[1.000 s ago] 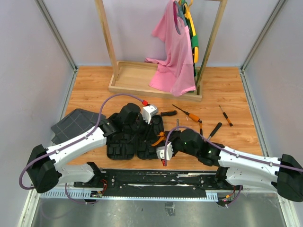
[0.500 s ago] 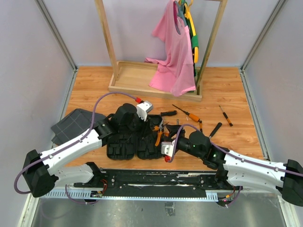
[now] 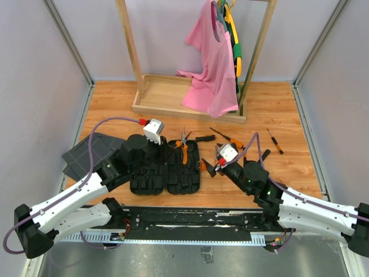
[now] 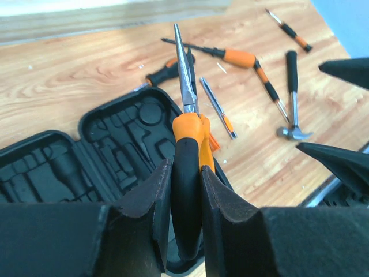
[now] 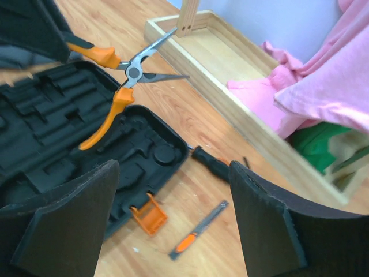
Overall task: Sort the tools into containers
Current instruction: Pick up the pliers at the center of the board.
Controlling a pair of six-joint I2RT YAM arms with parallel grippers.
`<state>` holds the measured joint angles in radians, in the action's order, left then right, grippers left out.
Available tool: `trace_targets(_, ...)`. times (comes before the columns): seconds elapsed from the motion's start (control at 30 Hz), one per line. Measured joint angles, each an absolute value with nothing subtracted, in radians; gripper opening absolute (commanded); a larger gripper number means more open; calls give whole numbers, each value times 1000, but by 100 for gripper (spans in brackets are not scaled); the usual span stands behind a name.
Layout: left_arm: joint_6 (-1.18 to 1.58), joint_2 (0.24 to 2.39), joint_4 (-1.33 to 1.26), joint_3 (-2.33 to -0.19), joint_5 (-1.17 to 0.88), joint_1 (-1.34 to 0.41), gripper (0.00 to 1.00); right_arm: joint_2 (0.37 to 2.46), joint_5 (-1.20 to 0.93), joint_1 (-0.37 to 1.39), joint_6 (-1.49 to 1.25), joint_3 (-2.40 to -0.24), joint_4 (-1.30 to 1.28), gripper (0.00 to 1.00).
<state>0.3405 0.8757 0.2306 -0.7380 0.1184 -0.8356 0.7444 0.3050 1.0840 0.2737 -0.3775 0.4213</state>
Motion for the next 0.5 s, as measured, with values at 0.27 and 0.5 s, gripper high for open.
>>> trace_targets(0.27, 394, 752, 144, -661, 274, -836, 1, 767, 351, 1084, -175, -527, 234, 91)
trace_targets(0.5, 411, 695, 65, -568, 318, -836, 1, 923, 315, 1084, -388, -662, 96, 92)
